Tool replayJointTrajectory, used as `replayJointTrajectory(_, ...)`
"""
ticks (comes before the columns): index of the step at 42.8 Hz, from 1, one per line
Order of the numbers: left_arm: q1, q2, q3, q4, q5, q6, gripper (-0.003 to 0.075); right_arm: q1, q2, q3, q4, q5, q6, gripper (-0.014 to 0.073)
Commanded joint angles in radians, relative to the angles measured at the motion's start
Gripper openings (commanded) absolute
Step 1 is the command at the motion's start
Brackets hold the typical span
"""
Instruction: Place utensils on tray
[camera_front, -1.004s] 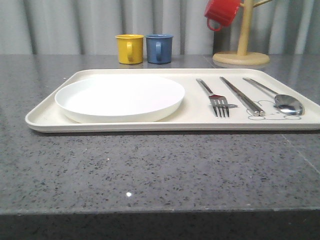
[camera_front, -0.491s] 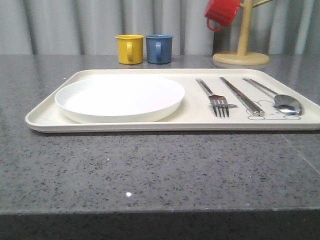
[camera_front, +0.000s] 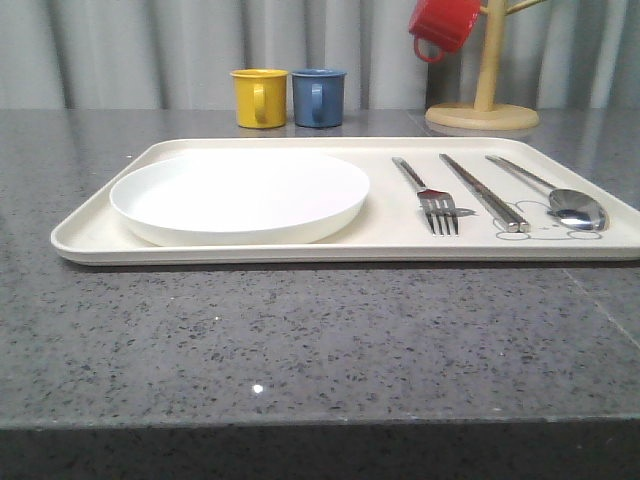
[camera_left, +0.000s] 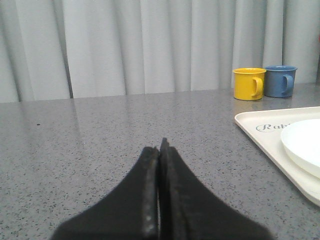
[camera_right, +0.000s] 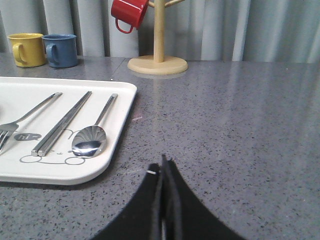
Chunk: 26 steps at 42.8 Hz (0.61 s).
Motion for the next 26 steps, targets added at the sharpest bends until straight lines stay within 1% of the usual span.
replayJointTrajectory(1,-0.007,-0.021,0.004,-0.003,-0.076,0.000,-0.0020,-0.001,-0.016,-0.004,-0.008,-0.096,-0.011,-0.0066)
replayJointTrajectory(4,-0.007,-0.021,0.004,-0.003,-0.076,0.000,-0.0020,-0.001,-0.016,-0.004,-0.008,-0.100,0.006,-0.0066)
replayJointTrajectory(6,-0.007,-0.021,0.004,-0.003,-0.076,0.000,-0.0020,-0.005,-0.016,-0.004,-0.026,-0.100,0.045,-0.0066)
replayJointTrajectory(10,-0.007,-0.021,0.004,-0.003,-0.076,0.000,-0.0020,-0.009,-0.017,-0.004,-0.114,-0.112,0.163,-0.0066)
replayJointTrajectory(12,-0.007,-0.021,0.004,-0.003,-0.076,0.000,-0.0020,-0.009,-0.017,-0.004,-0.145,-0.119,0.182,-0.0066)
replayJointTrajectory(19,-0.007,-0.021,0.004,-0.003,-0.076,0.000,-0.0020,-0.015,-0.017,-0.004,-0.147,-0.156,0.161,-0.0066)
replayJointTrajectory(24,-0.007,-0.021,0.004,-0.003,-0.076,0.000,-0.0020,-0.015,-0.017,-0.004,-0.106,-0.167,0.089,-0.0066)
replayJointTrajectory(26,-0.007,-0.021,0.004,-0.003,-0.076,0.000,-0.0020,-0.015,-0.017,-0.004,-0.100,-0.167,0.082,-0.0066)
